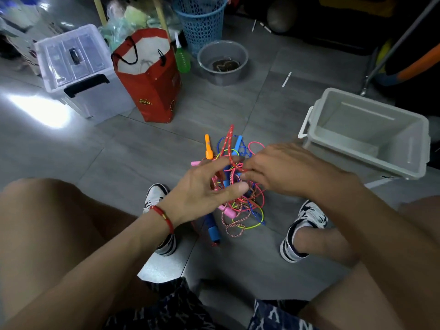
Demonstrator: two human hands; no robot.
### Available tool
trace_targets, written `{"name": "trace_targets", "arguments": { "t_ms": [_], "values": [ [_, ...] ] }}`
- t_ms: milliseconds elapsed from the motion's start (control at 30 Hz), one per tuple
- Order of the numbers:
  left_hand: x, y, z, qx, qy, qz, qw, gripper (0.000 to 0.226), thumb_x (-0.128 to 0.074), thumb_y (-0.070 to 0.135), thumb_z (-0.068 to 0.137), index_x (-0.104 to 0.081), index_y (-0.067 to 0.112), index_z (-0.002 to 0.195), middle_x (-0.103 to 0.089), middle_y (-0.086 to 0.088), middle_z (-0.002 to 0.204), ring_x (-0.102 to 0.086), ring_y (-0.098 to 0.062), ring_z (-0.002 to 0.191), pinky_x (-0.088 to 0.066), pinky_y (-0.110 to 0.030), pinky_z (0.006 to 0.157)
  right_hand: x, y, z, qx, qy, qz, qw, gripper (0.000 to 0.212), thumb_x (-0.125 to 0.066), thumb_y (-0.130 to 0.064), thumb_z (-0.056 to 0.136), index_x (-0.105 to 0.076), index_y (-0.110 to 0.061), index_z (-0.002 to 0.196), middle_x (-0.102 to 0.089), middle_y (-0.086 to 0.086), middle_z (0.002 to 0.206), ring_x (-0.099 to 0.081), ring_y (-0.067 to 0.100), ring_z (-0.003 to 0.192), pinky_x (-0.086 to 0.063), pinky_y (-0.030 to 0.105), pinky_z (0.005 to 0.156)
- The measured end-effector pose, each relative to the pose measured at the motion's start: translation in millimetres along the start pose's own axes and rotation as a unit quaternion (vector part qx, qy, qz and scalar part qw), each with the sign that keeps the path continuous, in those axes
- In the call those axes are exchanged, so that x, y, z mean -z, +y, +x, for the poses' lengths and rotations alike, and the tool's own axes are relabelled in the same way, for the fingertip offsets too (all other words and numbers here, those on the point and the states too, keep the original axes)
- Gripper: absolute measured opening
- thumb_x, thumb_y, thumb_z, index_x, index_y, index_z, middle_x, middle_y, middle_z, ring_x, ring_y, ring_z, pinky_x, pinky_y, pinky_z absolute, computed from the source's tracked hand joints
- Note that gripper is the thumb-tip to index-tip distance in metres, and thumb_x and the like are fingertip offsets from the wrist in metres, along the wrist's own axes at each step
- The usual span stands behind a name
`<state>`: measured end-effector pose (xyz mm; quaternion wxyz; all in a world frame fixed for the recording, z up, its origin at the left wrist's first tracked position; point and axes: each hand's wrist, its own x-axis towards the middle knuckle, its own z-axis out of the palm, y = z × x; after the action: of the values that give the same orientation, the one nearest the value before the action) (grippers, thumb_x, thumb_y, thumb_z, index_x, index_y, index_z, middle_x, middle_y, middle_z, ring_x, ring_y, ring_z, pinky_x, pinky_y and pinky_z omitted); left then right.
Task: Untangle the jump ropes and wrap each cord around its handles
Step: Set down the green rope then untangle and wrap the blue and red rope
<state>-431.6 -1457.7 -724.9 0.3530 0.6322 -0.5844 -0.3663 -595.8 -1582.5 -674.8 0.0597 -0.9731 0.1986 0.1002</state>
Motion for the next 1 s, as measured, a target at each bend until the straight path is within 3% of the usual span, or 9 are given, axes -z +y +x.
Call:
{"name": "trace_targets", "arguments": {
  "t_ms": [67,233,333,433,567,667,733,833,1000],
  "values": [
    [-6.5,-3.6,0.9,0.015,0.038,-0.06,0.997,0.033,-0.061,0.044,0.093,-0.071,0.017,0.11,-0.066,-0.016,0.087,-0.061,-0.013,0.079,-0.054,-0.035,0.073,-5.6,-1.6,2.9,0.014,-0.006,-0.002,1.0,0.032,-0.04,-0.049,0.101,-0.063,-0.027,0.105,-0.066,0.003,0.099,-0.063,0.03,0.096,-0.037,0.033,0.065],
    [8.9,-24.7,7.1,0.205,0.158,-0.18,0.949,0.027,-0.057,0.017,0.1,-0.067,0.014,0.075,-0.037,0.011,0.041,-0.031,-0.003,0.039,-0.025,-0.023,0.047,-23.1,24.7,-1.0,-0.026,-0.066,0.127,0.989,0.027,-0.059,-0.049,0.091,-0.06,-0.024,0.082,-0.058,-0.007,0.072,-0.057,0.02,0.075,-0.05,0.038,0.071],
    [16.2,-45.8,2.0,0.321,0.058,-0.021,0.945,0.026,-0.06,0.018,0.096,-0.07,0.01,0.074,-0.055,0.009,0.044,-0.045,-0.005,0.04,-0.03,-0.018,0.04,-20.1,54.3,-13.6,-0.056,-0.022,0.223,0.973,0.015,-0.066,-0.037,0.091,-0.065,-0.026,0.08,-0.059,-0.006,0.067,-0.056,0.015,0.068,-0.046,0.034,0.067],
    [-1.9,-49.1,-5.1,0.389,-0.077,-0.028,0.918,0.024,-0.062,0.027,0.094,-0.066,0.016,0.073,-0.062,-0.007,0.069,-0.05,-0.014,0.048,-0.036,-0.019,0.048,-9.6,38.5,-15.9,-0.018,0.021,0.4,0.916,0.007,-0.067,-0.019,0.092,-0.073,-0.02,0.089,-0.065,0.003,0.07,-0.05,0.011,0.062,-0.044,0.034,0.063],
    [-13.9,-58.4,-15.8,0.243,-0.144,0.284,0.916,0.042,-0.043,0.053,0.099,-0.068,0.02,0.093,-0.066,-0.007,0.098,-0.063,-0.028,0.089,-0.048,-0.024,0.074,-26.5,18.1,-1.2,0.02,-0.012,0.337,0.941,0.011,-0.065,-0.029,0.094,-0.073,-0.022,0.09,-0.069,-0.005,0.076,-0.059,0.007,0.067,-0.05,0.031,0.068],
    [-17.3,-39.8,-10.8,0.169,-0.081,0.039,0.982,0.025,-0.053,0.01,0.096,-0.058,0.014,0.12,-0.068,-0.002,0.108,-0.066,-0.01,0.097,-0.045,-0.015,0.079,-45.9,15.0,8.7,0.015,-0.003,0.238,0.971,0.013,-0.061,-0.036,0.093,-0.069,-0.028,0.086,-0.066,-0.011,0.075,-0.058,0.007,0.071,-0.05,0.037,0.073],
    [-20.6,-27.5,-4.5,0.173,-0.112,-0.139,0.969,0.029,-0.057,0.007,0.094,-0.059,0.01,0.123,-0.074,-0.004,0.099,-0.07,-0.016,0.094,-0.052,-0.022,0.084,-54.6,11.5,12.7,0.008,0.001,0.222,0.975,0.014,-0.062,-0.039,0.092,-0.07,-0.03,0.085,-0.062,-0.011,0.07,-0.055,0.009,0.068,-0.049,0.037,0.071],
    [-15.8,-31.5,-0.7,0.083,-0.144,-0.049,0.985,0.017,-0.057,0.018,0.1,-0.07,0.008,0.106,-0.068,0.018,0.072,-0.064,0.002,0.072,-0.045,-0.014,0.069,-63.6,20.5,13.4,-0.022,-0.057,0.272,0.96,0.027,-0.069,-0.048,0.088,-0.07,-0.022,0.08,-0.061,-0.006,0.065,-0.051,0.007,0.062,-0.045,0.033,0.066],
    [27.9,-52.9,-11.4,0.104,-0.255,0.127,0.953,0.02,-0.058,0.014,0.098,-0.068,0.021,0.082,-0.065,0.013,0.078,-0.061,-0.001,0.076,-0.045,-0.019,0.074,-84.9,68.4,-1.7,-0.121,-0.182,0.174,0.96,0.034,-0.066,-0.056,0.085,-0.062,-0.024,0.078,-0.056,-0.009,0.066,-0.056,0.014,0.073,-0.039,0.032,0.068]
  ]
}}
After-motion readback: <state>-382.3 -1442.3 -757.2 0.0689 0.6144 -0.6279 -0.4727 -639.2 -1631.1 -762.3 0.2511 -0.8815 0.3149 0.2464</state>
